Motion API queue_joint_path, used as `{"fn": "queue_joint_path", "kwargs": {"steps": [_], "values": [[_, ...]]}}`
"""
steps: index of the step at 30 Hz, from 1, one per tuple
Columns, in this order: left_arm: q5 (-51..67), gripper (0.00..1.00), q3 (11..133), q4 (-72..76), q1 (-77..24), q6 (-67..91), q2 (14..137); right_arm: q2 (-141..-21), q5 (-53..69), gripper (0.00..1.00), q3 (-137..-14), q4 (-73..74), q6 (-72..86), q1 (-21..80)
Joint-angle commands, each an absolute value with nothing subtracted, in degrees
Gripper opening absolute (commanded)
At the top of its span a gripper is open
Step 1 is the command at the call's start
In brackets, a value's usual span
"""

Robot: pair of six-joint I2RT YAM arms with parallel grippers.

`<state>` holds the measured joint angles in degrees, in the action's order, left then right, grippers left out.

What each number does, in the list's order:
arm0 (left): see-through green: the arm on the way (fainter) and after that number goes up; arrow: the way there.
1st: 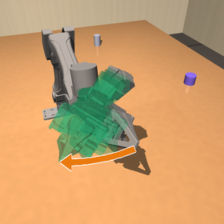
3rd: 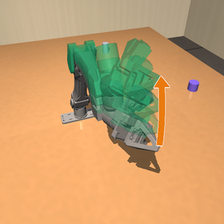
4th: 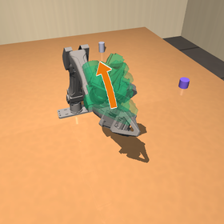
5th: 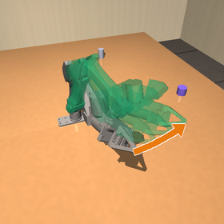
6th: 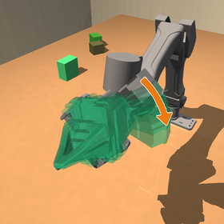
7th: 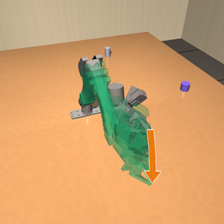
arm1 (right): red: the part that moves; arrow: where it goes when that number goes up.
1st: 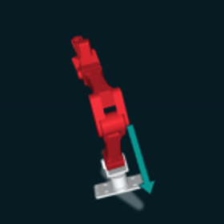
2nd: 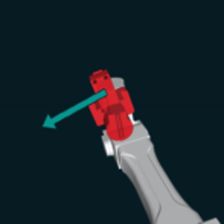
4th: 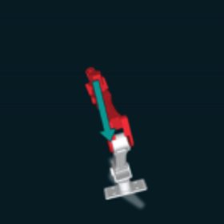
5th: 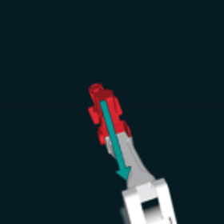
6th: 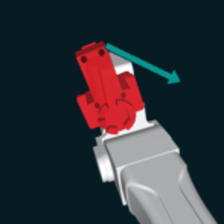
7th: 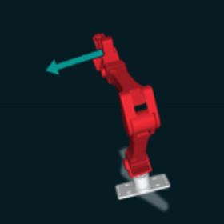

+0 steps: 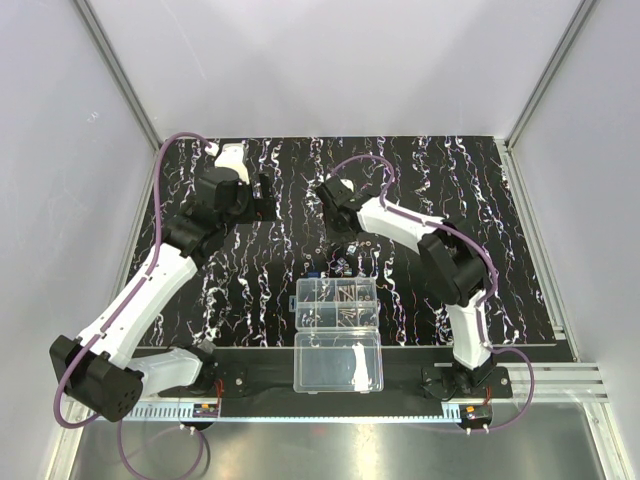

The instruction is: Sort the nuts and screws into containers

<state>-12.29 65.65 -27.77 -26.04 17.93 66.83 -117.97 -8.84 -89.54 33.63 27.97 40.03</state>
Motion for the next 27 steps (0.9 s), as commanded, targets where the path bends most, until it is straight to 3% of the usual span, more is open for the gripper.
{"fn": "queue_joint_path", "kwargs": {"steps": [1, 19, 27], "values": [[-13.27, 0.99, 67.59, -26.63, -26.19, 17.31, 65.04, -120.14, -11.42, 0.41, -92.28, 32.26, 29.88, 40.34], [-12.92, 0.99, 67.59, -26.46, -26.37, 17.4, 64.69, -124.63, -13.8, 0.39, -94.48, 32.61, 31.38, 40.34], [-13.01, 0.99, 67.59, -26.46, -26.37, 17.32, 64.6, -126.3, -16.35, 0.29, -95.54, 34.71, 30.32, 40.34]]}}
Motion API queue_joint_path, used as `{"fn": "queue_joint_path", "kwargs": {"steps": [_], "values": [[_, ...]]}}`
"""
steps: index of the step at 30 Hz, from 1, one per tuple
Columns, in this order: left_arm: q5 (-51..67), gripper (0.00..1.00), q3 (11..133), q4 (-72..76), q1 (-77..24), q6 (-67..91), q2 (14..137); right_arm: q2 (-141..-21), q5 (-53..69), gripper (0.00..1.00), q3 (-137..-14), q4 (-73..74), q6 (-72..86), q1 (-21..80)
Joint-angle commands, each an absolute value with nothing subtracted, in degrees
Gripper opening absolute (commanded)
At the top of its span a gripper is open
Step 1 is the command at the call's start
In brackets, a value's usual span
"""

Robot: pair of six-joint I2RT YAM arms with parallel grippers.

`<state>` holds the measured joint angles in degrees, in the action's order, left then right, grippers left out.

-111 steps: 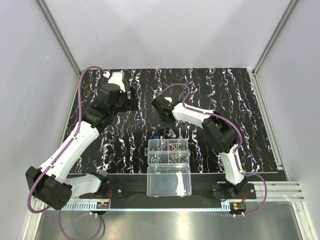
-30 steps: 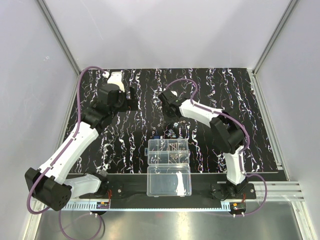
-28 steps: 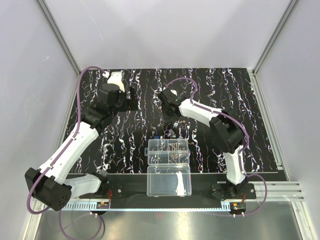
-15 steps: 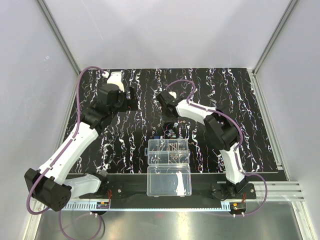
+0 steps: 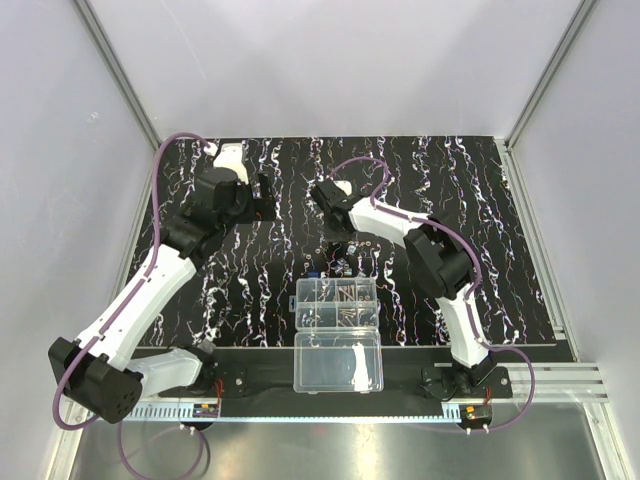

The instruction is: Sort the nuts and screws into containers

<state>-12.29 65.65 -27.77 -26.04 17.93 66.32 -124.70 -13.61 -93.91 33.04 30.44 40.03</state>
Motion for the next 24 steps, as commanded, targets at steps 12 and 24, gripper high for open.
{"fn": "queue_joint_path", "kwargs": {"steps": [12, 24], "values": [[-12.92, 0.99, 67.59, -26.54, -26.45, 17.4, 64.77, -123.84, -16.61, 0.03, -91.5, 35.59, 29.71, 40.34], [-12.83, 0.99, 67.59, -26.63, -26.46, 17.4, 64.69, -116.37, -13.01, 0.01, -91.5, 37.18, 27.51, 40.43]]}}
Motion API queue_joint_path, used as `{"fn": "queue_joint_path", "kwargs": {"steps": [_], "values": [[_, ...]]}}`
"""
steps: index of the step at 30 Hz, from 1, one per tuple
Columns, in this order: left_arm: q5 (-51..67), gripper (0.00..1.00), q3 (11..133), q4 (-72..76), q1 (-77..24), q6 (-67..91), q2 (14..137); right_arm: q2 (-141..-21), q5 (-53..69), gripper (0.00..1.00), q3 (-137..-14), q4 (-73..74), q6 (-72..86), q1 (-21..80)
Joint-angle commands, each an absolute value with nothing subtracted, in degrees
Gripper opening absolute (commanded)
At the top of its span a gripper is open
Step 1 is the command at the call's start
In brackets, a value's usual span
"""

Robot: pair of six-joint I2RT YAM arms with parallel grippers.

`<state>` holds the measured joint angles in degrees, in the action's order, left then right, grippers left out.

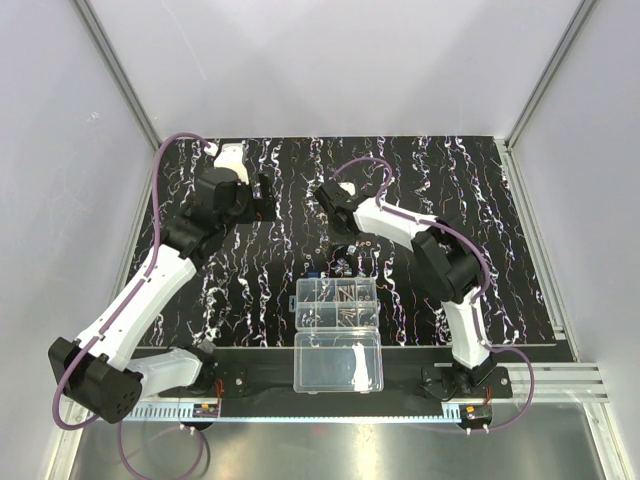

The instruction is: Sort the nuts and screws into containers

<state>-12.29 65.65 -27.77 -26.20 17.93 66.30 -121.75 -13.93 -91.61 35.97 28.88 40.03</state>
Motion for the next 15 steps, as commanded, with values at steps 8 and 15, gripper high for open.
{"fn": "queue_joint_path", "kwargs": {"steps": [8, 15], "values": [[-12.22, 0.99, 67.59, -26.63, -26.37, 17.58, 64.6, -108.46, -7.91, 0.0, -84.11, 34.89, 25.4, 43.59], [-11.34, 0.99, 67.76, -26.63, -26.46, 17.75, 64.6, -104.85, -8.43, 0.01, -81.56, 36.04, 25.22, 47.9]]}}
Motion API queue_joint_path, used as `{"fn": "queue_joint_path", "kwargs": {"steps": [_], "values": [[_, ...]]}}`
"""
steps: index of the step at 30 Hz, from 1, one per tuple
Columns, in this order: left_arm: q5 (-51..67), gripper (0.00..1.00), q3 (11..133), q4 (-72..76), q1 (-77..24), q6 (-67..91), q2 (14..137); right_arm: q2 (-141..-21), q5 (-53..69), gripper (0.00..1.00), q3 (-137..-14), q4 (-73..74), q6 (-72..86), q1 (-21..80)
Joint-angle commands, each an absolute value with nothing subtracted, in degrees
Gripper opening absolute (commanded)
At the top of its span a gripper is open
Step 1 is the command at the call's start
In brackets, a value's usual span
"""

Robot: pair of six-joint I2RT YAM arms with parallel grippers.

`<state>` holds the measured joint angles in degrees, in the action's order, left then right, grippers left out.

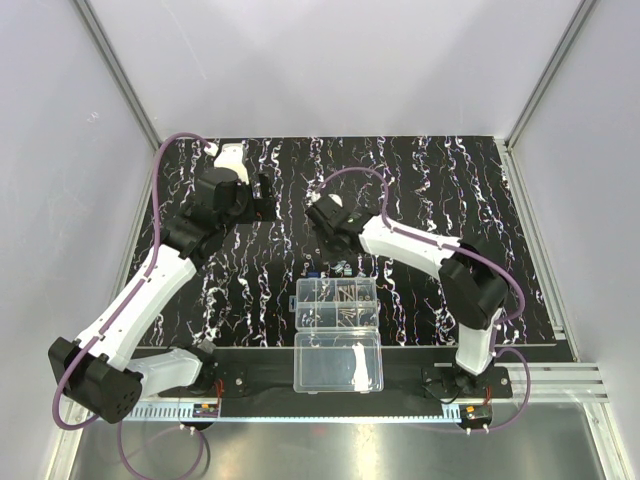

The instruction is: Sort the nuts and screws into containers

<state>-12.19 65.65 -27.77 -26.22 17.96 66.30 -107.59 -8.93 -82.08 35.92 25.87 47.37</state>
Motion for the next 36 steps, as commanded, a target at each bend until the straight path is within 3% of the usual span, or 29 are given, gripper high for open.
{"fn": "queue_joint_path", "kwargs": {"steps": [1, 5, 8, 15, 36], "values": [[-11.25, 0.99, 67.68, -26.54, -26.54, 17.75, 64.69, -105.11, -9.13, 0.01, -81.48, 35.77, 25.22, 47.81], [-11.25, 0.99, 67.59, -26.54, -26.54, 17.75, 64.78, -106.61, -12.21, 0.15, -81.47, 32.61, 22.85, 47.38], [-11.42, 0.99, 67.5, -26.37, -26.46, 17.58, 64.69, -111.17, -14.06, 0.22, -87.94, 36.37, 24.69, 45.53], [-12.22, 0.99, 67.67, -26.54, -26.46, 17.31, 64.69, -118.99, -17.05, 0.29, -96.06, 37.26, 24.69, 43.25], [-13.45, 0.99, 67.67, -26.72, -26.54, 17.05, 64.78, -126.56, -16.44, 0.3, -99.58, 36.91, 26.1, 39.82]]}}
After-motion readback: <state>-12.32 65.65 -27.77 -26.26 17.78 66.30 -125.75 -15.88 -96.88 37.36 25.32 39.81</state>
